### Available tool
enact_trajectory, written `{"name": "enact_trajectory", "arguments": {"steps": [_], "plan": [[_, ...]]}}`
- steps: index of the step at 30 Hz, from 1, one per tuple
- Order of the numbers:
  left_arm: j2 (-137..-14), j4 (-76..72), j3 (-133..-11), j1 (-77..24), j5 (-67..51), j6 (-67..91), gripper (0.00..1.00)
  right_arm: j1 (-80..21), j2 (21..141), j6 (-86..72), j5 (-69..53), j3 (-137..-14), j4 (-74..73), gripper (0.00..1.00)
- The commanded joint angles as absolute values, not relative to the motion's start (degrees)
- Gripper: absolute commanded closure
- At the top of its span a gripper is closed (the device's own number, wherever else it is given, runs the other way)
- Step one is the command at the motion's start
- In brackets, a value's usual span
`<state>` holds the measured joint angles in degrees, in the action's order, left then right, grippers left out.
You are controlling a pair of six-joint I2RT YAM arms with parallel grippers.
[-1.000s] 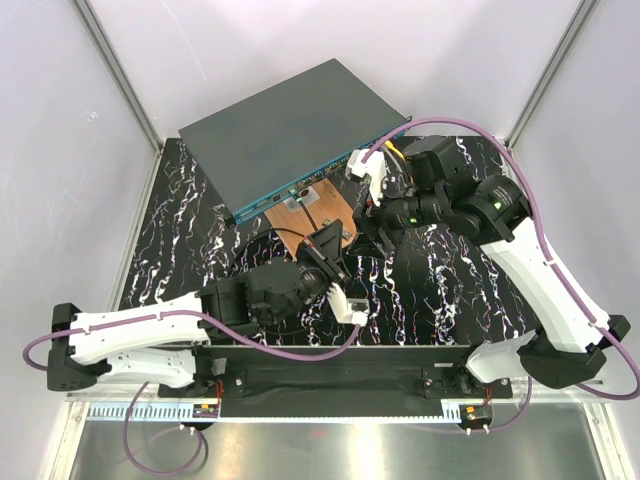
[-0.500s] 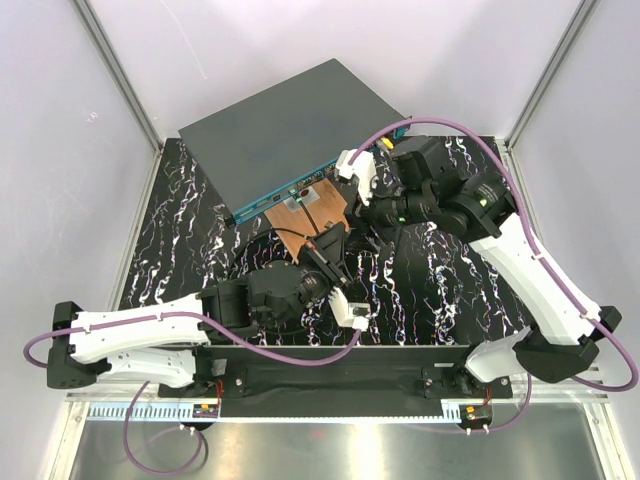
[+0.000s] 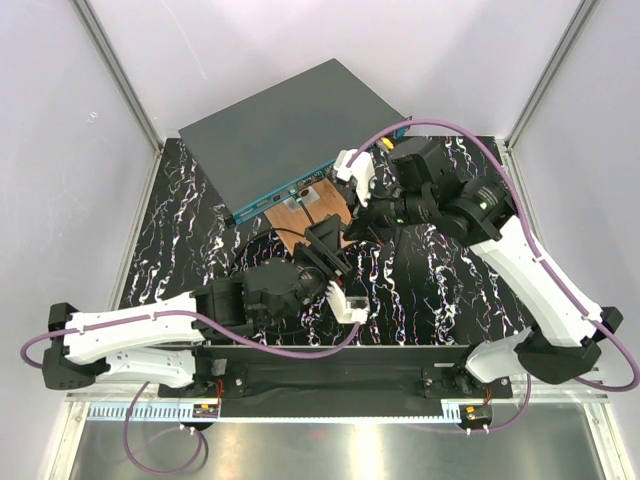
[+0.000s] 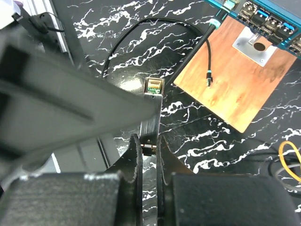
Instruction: Insert the plug into the switch port
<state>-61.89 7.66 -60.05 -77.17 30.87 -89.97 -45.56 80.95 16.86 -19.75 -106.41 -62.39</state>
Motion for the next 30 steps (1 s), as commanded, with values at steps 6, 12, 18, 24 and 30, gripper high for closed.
{"name": "enact_trajectory", "arguments": {"steps": [6,12,18,24,30], "plan": [[-56.9,9.1,-60.7,-75.9,29.4,-85.5,0.45,-45.4,75.1,23.4,-22.8,-103.2,-62.0,1.00],[-55.4,9.4,-60.1,-76.4,25.9,-86.2,0.42,-45.4,75.5,24.7,-24.0,-103.7,-63.6,1.00],[-55.5,8.2,-59.1,-77.3,25.9,-88.6,0.38,-45.4,76.8,24.9,-27.5,-105.4,-65.0,1.00],[-56.4,9.2,-60.1,-78.0,25.1,-88.9,0.45,-45.6,77.6,25.0,-29.9,-106.6,-65.3,1.00],[-56.6,9.4,-59.8,-78.8,24.3,-88.9,0.66,-45.9,78.0,24.8,-31.3,-107.5,-65.0,1.00]]}}
